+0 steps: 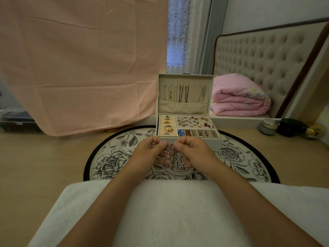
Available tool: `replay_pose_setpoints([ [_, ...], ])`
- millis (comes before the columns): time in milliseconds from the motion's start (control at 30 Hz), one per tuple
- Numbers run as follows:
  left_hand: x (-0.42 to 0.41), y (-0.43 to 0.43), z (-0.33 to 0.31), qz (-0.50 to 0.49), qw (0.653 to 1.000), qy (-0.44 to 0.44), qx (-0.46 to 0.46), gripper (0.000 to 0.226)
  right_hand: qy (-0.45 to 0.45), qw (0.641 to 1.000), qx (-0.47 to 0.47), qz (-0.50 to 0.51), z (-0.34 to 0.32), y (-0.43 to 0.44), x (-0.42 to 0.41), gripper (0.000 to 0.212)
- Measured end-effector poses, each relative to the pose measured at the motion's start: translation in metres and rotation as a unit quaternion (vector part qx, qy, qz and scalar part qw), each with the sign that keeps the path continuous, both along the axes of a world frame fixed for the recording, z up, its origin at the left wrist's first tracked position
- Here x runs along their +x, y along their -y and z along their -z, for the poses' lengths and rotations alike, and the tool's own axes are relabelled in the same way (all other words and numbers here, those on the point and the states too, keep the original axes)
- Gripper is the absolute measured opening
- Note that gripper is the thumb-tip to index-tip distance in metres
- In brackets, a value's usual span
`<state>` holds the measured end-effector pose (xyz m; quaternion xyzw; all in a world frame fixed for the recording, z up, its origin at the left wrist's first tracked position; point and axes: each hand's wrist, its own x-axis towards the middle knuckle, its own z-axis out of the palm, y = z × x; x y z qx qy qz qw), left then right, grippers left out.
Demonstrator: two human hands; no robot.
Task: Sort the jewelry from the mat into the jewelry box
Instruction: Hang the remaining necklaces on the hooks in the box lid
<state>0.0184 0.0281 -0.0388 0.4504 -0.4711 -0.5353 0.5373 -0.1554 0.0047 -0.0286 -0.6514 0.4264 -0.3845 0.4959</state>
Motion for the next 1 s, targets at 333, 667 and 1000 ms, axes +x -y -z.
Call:
replay_pose_setpoints([
  [333, 0.003, 0.0, 0.002, 0.031, 0.998, 0.052, -0.019, 0.019, -0.003, 0.999, -0.042, 0.028, 0.001, 0.003, -0.003, 0.012],
  [667, 0.002, 0.0, 0.007, 0.031, 0.995, 0.093, -0.026, 0.02, -0.116, 0.969, -0.209, 0.06, 0.009, 0.007, -0.006, 0.022],
  [1000, 0.005, 0.001, 0.007, 0.071, 0.991, 0.105, -0.039, 0.02, -0.17, 0.964, -0.205, 0.005, 0.006, 0.008, -0.01, 0.012],
])
